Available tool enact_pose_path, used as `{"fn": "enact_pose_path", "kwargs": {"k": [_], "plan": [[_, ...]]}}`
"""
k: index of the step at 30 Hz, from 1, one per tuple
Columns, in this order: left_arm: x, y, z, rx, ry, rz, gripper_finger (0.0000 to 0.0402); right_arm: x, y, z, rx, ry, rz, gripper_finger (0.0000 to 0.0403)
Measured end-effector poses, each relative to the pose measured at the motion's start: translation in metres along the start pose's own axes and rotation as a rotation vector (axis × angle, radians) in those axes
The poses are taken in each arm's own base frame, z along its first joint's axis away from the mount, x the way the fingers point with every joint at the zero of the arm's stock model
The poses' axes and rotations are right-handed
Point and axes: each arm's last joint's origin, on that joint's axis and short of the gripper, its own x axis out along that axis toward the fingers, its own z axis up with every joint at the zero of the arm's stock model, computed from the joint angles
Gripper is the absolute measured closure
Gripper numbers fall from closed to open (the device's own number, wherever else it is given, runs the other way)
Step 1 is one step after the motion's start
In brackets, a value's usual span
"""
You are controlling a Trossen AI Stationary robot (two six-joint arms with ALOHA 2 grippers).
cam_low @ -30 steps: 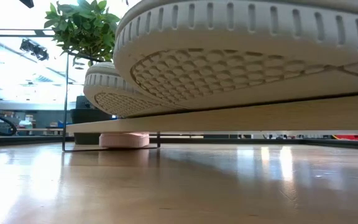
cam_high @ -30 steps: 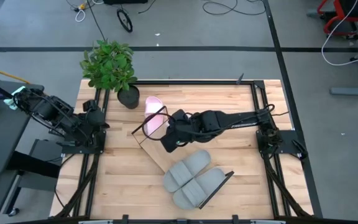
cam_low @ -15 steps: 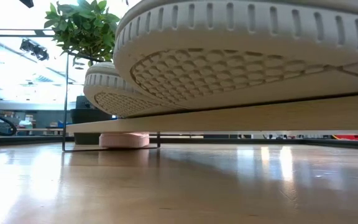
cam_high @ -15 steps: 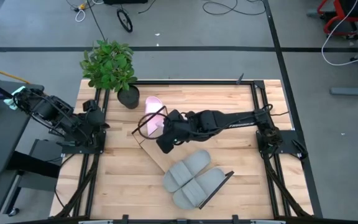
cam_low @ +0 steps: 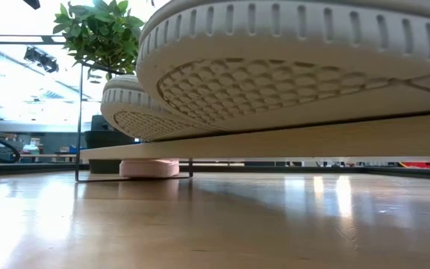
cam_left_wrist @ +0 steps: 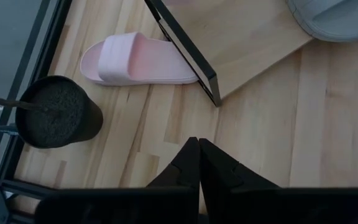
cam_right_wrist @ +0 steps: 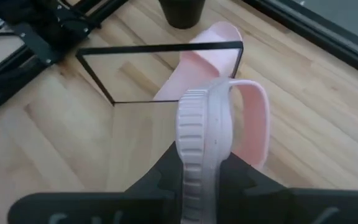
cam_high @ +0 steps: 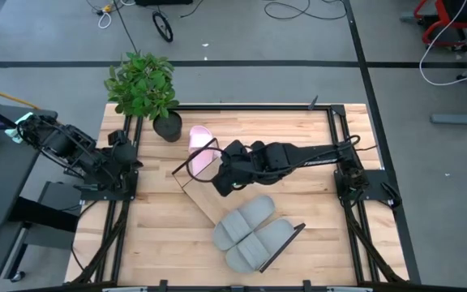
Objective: Pick and place slides into the shelf
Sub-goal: Put the bottom pink slide on the shelf
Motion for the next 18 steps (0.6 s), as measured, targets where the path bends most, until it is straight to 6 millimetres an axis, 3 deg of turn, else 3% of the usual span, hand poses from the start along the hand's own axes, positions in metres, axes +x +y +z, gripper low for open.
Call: {"fn": "enact_pose_path", "kwargs": {"k": [7, 14, 18], "plan": [[0.0, -0.003, 0.004, 0.07, -0.031, -0.02, 0.0381, 0.002, -0.003, -0.002, -0.035, 0.009, -0.039, 0.0346], [-0.001, -0.024, 0.038, 0.385, -0.331, -0.108, 0.0321, 0.001, -0.003, -0.002, -0.092, 0.02, -0.034, 0.0346], [0.008, -0.035, 0.055, 0.504, -0.38, -0.068, 0.0288, -0.001, -0.001, -0.005, -0.181, 0.015, -0.031, 0.0346]]}}
